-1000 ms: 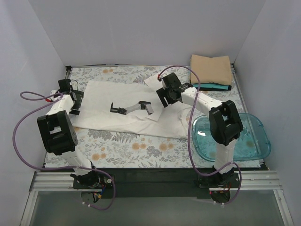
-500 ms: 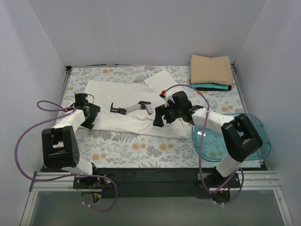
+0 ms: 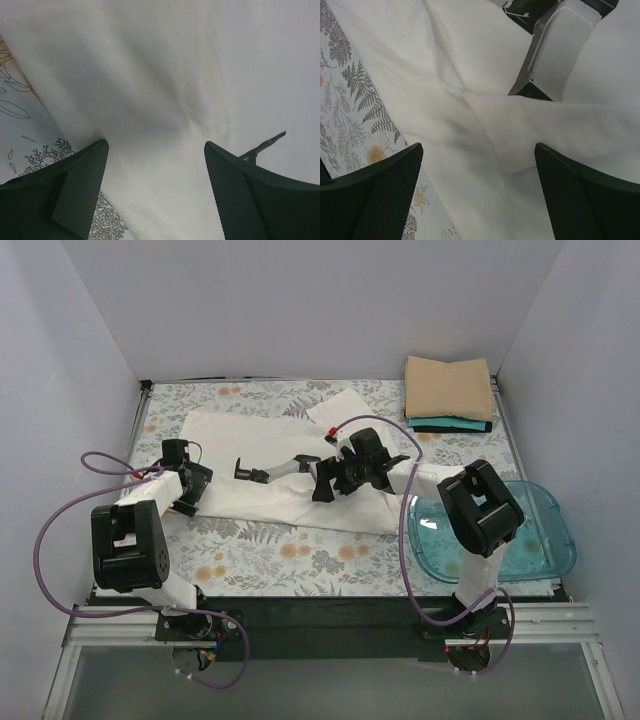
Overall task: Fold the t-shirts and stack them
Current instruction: Fold the tshirt
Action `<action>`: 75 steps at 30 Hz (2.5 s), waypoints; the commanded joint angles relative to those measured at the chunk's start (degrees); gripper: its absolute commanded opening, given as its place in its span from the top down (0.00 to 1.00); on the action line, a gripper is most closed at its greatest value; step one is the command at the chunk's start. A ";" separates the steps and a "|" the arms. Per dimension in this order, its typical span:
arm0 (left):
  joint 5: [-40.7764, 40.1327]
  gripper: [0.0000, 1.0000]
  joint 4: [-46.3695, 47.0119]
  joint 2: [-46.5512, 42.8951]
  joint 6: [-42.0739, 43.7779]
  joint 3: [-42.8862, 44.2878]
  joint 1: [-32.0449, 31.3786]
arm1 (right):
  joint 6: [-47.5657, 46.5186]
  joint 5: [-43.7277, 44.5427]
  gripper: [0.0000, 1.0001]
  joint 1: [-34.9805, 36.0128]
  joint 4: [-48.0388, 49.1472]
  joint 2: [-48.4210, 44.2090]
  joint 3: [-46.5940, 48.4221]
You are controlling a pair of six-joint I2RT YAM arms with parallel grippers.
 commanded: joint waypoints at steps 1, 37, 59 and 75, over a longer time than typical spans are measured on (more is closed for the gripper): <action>-4.94 0.23 -2.09 0.37 0.73 0.62 0.11 | 0.41 1.48 0.02 0.15 2.28 0.34 1.40; -3.28 0.22 1.51 -0.59 2.31 -2.02 0.11 | 3.21 6.40 0.02 2.62 6.93 5.07 6.57; -3.19 0.21 1.69 -3.85 3.55 -3.16 0.11 | 3.12 11.95 0.02 2.53 8.78 -8.62 -4.21; -2.84 0.21 -0.24 -3.85 2.40 -3.86 0.11 | 4.53 18.63 0.02 2.00 -2.47 -19.00 -22.15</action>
